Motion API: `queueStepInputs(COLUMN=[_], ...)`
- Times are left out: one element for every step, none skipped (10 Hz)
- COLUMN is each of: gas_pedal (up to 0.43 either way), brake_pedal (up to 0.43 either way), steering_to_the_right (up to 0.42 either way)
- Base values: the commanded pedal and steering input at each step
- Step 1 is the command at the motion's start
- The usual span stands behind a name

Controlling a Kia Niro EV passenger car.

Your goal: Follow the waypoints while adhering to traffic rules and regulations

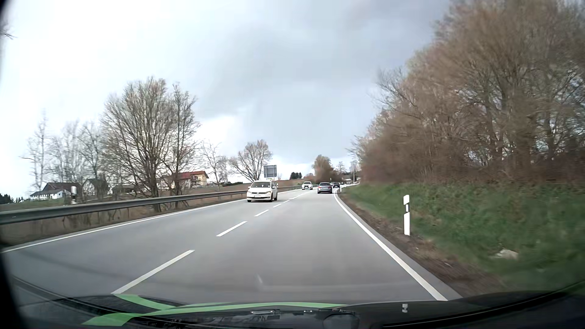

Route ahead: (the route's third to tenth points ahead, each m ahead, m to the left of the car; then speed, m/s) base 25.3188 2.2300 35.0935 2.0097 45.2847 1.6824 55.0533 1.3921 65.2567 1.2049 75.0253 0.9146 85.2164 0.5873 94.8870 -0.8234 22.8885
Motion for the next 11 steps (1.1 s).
queueStepInputs(gas_pedal=[0.189, 0.189, 0.189, 0.189, 0.189, 0.189, 0.189, 0.189, 0.189, 0.189, 0.189], brake_pedal=[0.0, 0.0, 0.0, 0.0, 0.0, 0.0, 0.0, 0.0, 0.0, 0.0, 0.0], steering_to_the_right=[0.004, 0.004, 0.004, 0.004, 0.004, 0.004, 0.004, 0.004, 0.004, 0.004, 0.004])
